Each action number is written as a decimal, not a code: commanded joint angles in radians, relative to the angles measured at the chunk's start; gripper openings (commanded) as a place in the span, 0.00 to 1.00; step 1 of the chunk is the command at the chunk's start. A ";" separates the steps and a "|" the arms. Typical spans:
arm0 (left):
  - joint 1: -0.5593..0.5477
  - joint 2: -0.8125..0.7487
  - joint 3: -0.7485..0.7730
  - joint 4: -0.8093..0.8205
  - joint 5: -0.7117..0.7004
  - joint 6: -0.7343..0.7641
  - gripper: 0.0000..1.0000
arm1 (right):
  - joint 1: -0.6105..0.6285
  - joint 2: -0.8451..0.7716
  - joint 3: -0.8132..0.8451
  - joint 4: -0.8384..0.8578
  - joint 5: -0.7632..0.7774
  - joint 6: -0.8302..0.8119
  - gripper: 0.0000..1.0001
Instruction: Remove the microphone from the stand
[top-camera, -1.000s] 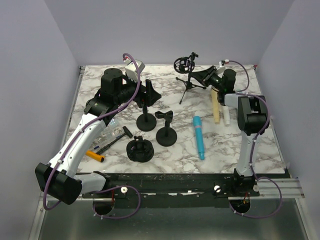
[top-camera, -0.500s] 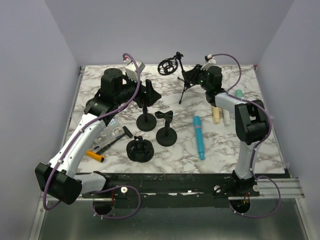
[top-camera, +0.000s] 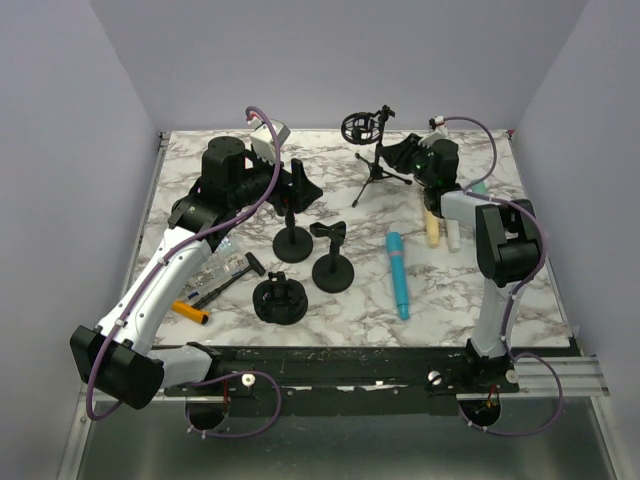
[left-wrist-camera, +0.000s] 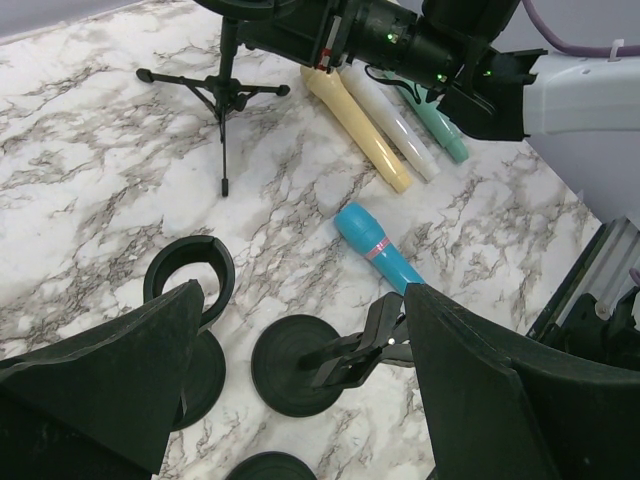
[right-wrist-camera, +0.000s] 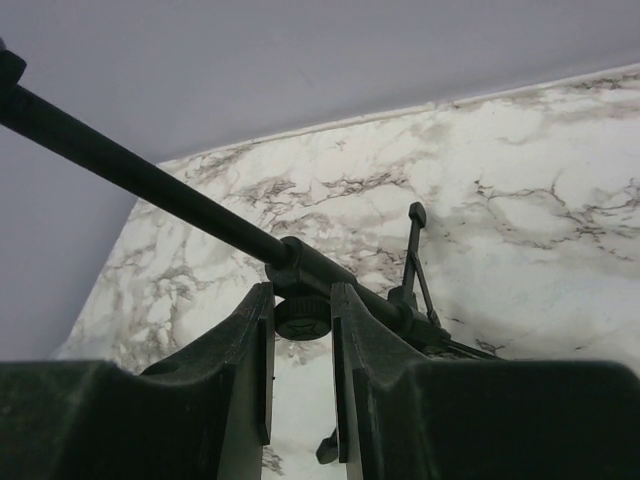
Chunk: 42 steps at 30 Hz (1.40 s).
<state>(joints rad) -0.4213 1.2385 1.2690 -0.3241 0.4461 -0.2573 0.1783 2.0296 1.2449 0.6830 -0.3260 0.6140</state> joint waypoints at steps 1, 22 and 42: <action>-0.010 -0.004 0.020 0.000 0.020 0.010 0.85 | 0.013 0.057 -0.045 -0.218 0.114 -0.205 0.00; -0.013 0.015 0.018 0.006 0.028 0.004 0.85 | 0.192 -0.094 -0.009 -0.337 0.676 -0.840 0.04; -0.014 0.009 0.021 0.002 0.028 0.006 0.85 | 0.112 -0.383 -0.088 -0.490 0.471 -0.316 0.77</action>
<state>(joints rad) -0.4278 1.2480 1.2690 -0.3241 0.4500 -0.2573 0.3515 1.7123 1.1767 0.3260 0.1848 0.1093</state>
